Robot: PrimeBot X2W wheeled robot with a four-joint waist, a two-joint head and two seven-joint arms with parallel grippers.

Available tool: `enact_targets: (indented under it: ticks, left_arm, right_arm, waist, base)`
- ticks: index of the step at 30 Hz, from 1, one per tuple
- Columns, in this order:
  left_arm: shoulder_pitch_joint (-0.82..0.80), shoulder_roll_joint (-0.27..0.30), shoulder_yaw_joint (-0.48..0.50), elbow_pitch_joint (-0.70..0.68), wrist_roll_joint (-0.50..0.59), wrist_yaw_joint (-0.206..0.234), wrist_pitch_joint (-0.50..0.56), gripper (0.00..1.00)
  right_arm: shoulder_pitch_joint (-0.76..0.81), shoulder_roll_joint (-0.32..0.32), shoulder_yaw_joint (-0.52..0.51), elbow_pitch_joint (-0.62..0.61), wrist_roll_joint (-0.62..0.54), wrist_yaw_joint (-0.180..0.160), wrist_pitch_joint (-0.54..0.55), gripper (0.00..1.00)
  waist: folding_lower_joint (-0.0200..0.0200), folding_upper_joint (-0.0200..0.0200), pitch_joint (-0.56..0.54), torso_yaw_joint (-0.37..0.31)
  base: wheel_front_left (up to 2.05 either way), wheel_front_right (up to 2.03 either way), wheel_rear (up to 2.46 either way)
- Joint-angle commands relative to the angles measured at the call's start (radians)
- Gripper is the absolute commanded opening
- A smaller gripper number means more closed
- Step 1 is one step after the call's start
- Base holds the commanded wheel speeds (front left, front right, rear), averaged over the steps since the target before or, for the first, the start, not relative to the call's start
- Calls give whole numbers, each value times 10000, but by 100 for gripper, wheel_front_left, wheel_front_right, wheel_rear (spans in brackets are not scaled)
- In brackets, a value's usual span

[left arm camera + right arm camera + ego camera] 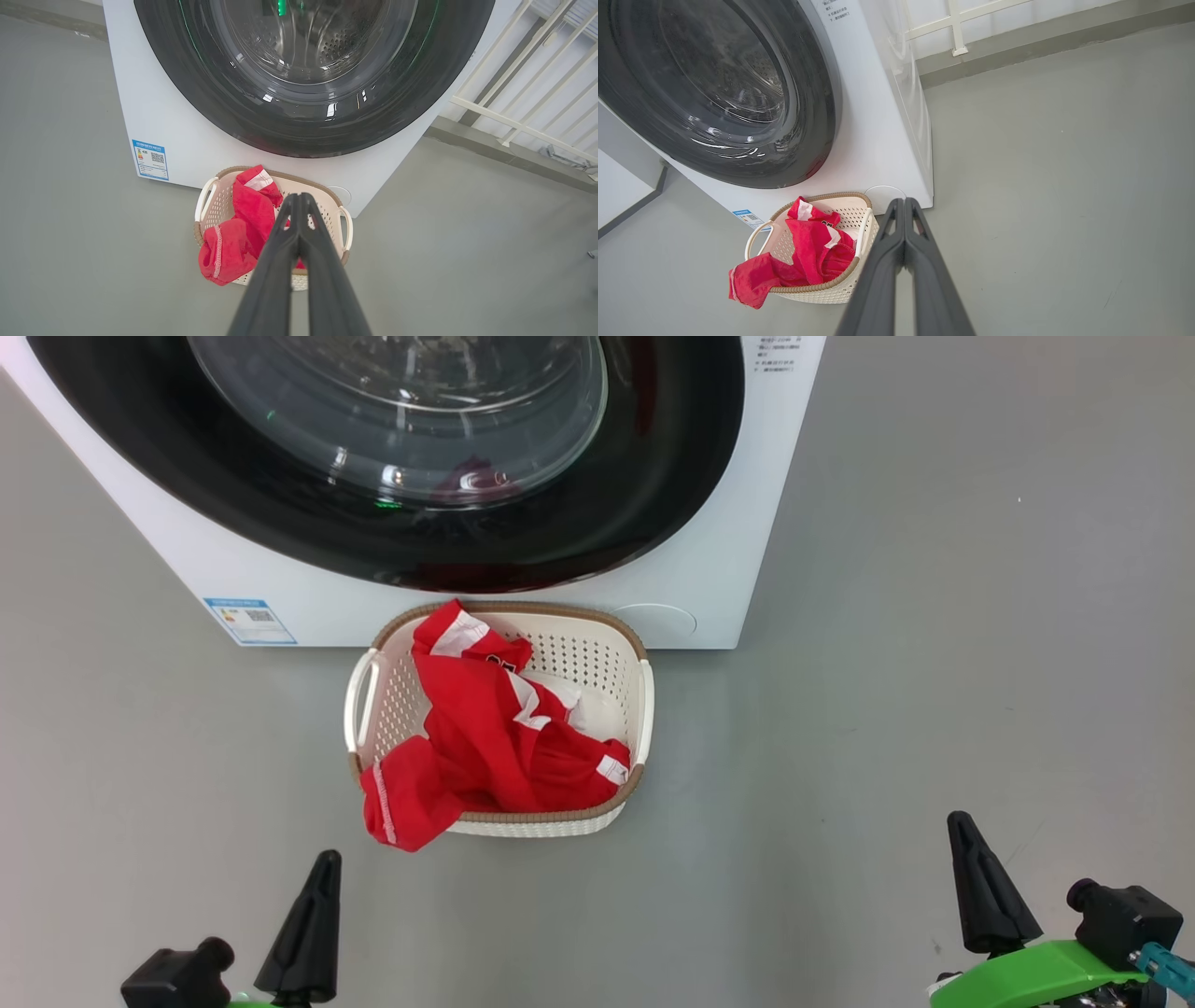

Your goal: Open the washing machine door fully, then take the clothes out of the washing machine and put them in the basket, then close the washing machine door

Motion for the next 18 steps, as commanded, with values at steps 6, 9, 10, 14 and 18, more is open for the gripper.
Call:
enact_targets:
  ticks: [6, 9, 10, 14, 18]
  left_arm:
    - [-5, 116, 113, -203, -725, 7, 137, 0]
    - [-38, 118, 130, -177, -1028, 5, 205, 0]
    - [-48, 119, 136, -170, -1128, 3, 228, 0]
    - [-81, 119, 161, -143, -1530, -3, 320, 0]
    - [-109, 118, 188, -123, -1930, -9, 414, 0]
  right_arm:
    - [-46, -118, 50, -245, 776, -1, 146, 0]
    - [-99, -147, 66, -227, 1088, -1, 211, 0]
    - [-114, -156, 71, -223, 1192, -1, 233, 0]
    - [-165, -191, 86, -218, 1603, -2, 323, 0]
    - [-208, -224, 97, -220, 2012, -2, 416, 0]
  waist:
    - [5, 0, -141, -28]
    - [0, 0, -177, -39]
    - [0, 0, -192, -42]
    - [0, 0, -255, -56]
    - [0, 0, -318, -70]
  base:
    - [0, 0, 0]
    - [0, 0, 0]
    - [0, 0, 0]
    - [0, 0, 0]
    - [0, 0, 0]
